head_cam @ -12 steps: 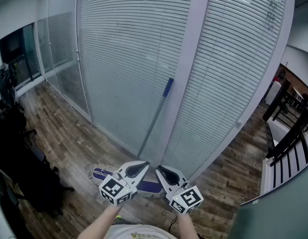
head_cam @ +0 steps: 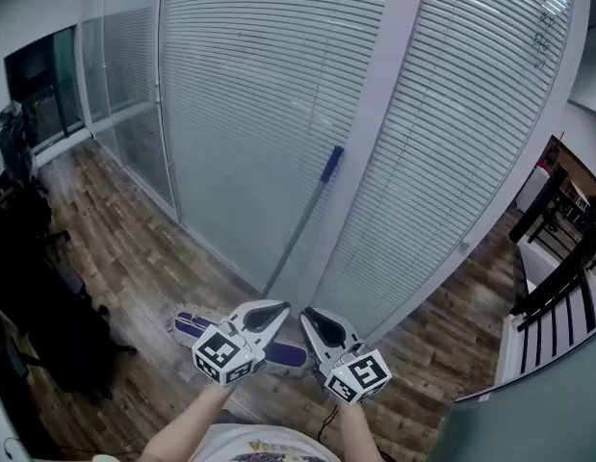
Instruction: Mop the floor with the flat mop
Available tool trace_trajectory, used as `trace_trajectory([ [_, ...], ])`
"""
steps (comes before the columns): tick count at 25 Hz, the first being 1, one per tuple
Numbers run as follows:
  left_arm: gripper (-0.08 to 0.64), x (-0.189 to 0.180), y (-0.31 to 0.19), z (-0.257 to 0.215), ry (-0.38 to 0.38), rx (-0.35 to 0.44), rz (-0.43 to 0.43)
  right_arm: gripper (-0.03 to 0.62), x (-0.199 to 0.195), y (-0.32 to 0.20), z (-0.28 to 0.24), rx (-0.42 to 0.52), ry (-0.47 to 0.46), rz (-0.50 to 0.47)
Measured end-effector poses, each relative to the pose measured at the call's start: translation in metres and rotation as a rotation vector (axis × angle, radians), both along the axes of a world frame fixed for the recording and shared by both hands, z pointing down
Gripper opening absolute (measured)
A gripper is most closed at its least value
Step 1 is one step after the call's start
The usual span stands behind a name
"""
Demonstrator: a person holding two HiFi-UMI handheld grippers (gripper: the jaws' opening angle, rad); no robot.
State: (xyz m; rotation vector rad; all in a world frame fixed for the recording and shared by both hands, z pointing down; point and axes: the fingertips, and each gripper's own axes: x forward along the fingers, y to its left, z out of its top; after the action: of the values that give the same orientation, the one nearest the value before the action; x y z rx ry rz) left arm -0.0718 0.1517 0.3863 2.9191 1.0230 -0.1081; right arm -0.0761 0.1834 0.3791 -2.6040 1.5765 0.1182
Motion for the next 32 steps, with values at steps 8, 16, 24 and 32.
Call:
trace_trajectory([
  [8,0.011,0.006,-0.006,0.004,-0.012,0.014,-0.032,0.051,0.010,-0.001,0.008,0.023,-0.068,-0.032],
  [16,0.011,0.009,-0.010,0.013,-0.025,0.038,-0.043,0.052,0.019,-0.010,0.021,0.009,-0.092,-0.038],
  [24,0.011,0.041,-0.030,0.024,-0.051,0.030,-0.057,0.052,0.046,-0.041,0.041,-0.034,-0.128,-0.065],
  [32,0.011,0.111,-0.048,0.028,-0.060,0.026,-0.030,0.052,0.119,-0.053,0.046,-0.061,-0.154,0.002],
])
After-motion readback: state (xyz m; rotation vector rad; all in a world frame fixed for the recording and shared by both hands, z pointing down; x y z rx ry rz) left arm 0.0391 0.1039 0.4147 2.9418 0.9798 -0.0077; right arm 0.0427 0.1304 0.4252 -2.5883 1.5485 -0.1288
